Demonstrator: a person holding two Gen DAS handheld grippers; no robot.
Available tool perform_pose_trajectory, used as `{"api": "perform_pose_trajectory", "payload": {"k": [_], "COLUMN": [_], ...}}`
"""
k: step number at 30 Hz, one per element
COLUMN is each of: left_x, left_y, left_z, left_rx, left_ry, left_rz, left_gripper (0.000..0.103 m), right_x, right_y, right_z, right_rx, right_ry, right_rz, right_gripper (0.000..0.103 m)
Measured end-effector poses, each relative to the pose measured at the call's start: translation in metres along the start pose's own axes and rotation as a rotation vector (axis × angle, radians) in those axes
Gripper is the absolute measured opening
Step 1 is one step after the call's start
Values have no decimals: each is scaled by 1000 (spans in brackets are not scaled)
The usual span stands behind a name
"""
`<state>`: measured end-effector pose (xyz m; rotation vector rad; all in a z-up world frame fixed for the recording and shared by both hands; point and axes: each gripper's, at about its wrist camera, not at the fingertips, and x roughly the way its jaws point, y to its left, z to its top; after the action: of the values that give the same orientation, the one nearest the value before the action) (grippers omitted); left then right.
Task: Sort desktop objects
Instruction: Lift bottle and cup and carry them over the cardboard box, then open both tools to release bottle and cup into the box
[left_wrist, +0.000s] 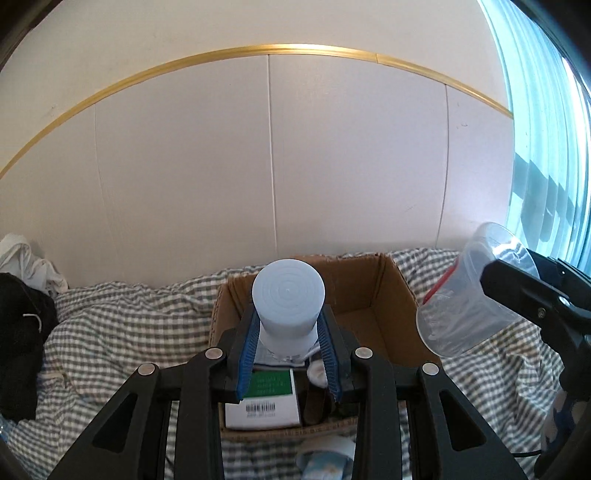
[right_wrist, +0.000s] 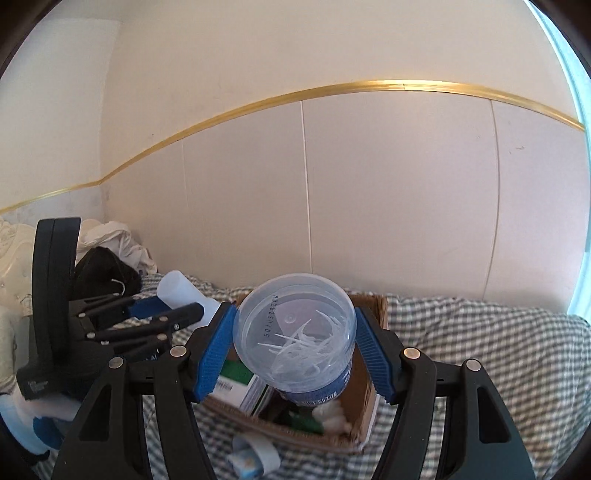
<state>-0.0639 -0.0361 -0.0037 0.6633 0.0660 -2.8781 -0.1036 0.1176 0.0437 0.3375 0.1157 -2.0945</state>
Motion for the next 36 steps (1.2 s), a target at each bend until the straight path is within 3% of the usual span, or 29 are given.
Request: {"api": "perform_pose_trajectory", "payload": {"k": [13, 22, 30, 36], "left_x": [69, 122, 162, 161], "left_y": [2, -11, -17, -19], "left_z": [8, -22, -52, -55], "left_rx": [0, 28, 67, 66], "left_ry": [44, 143, 275, 283], "left_rz": [13, -19, -36, -65], "left_gripper": [32, 32, 32, 34], "right_x": [71, 128, 159, 162], "right_y": [-12, -42, -35, -36], "right_z": [-3, -39, -62, -65], "right_rx": [19, 52, 24, 25], "right_ry": [32, 209, 291, 325], "right_rz": [-7, -10, -14, -37], "right_gripper": [65, 65, 65, 65]}}
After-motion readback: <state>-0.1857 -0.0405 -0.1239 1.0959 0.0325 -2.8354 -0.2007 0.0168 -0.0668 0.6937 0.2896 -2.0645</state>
